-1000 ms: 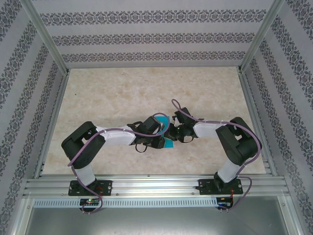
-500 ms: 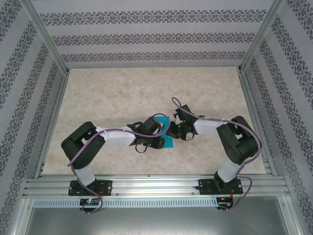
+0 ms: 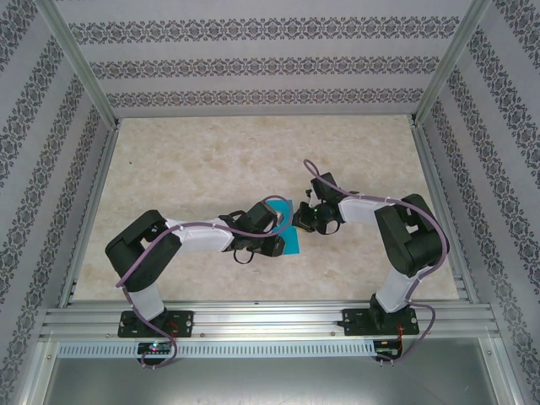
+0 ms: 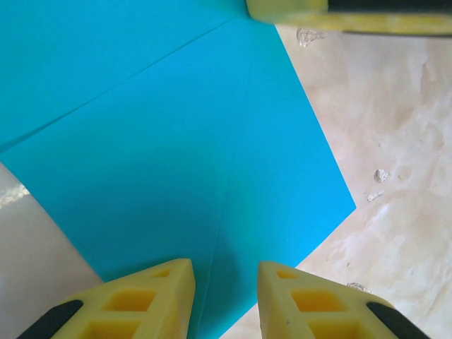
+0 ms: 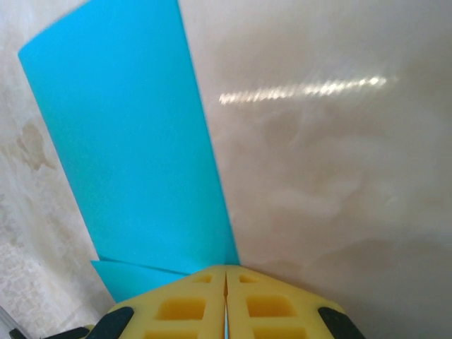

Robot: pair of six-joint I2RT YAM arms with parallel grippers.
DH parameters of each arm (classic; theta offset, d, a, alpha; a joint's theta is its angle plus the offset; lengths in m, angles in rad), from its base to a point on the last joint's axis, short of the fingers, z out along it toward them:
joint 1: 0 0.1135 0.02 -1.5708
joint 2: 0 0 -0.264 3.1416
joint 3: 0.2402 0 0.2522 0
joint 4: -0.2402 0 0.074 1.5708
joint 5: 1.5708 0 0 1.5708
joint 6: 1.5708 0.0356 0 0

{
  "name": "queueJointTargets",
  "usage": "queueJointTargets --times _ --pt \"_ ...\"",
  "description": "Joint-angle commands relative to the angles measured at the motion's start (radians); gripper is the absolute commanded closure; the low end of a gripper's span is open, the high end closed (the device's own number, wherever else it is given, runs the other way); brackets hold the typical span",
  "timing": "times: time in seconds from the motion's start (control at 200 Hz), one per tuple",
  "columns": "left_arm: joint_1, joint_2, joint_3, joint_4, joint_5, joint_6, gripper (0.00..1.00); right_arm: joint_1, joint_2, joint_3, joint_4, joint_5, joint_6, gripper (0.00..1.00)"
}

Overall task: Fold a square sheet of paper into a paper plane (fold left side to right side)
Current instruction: Fold the triangle a second time at the center of the table.

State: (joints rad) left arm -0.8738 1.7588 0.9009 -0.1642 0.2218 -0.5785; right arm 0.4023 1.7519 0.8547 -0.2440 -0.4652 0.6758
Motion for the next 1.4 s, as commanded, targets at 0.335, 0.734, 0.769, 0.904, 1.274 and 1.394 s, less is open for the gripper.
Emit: queueJointTargets --times 0.335,0.734,0.769,0.904,1.274,1.394 --pt "-0.021 0.002 -0.033 -0.109 -0.016 -0.012 0.68 -0.043 -0.178 -0.056 0.006 0.048 -0.018 0.91" --pt "-0.025 0.002 -0.018 -0.116 -0.018 -0.009 0.68 0.077 -0.088 -0.099 0.211 -0.056 0.143 0.9" --pt "-0.026 0.002 -0.018 -0.117 -0.021 -0.009 0.68 0.082 -0.082 -0.095 0.211 -0.054 0.143 0.9" --pt "-0.028 0.005 -0.017 -0.115 -0.021 -0.01 0.68 0.09 -0.048 -0.091 0.218 -0.05 0.149 0.9" --pt "-0.04 -0.016 -0.041 -0.127 0.002 0.008 0.68 0.092 0.032 -0.045 0.094 0.025 0.08 0.9" --pt "-0.052 -0.033 -0.07 -0.128 0.026 0.014 0.68 0.089 0.031 -0.039 0.073 0.038 0.069 0.91"
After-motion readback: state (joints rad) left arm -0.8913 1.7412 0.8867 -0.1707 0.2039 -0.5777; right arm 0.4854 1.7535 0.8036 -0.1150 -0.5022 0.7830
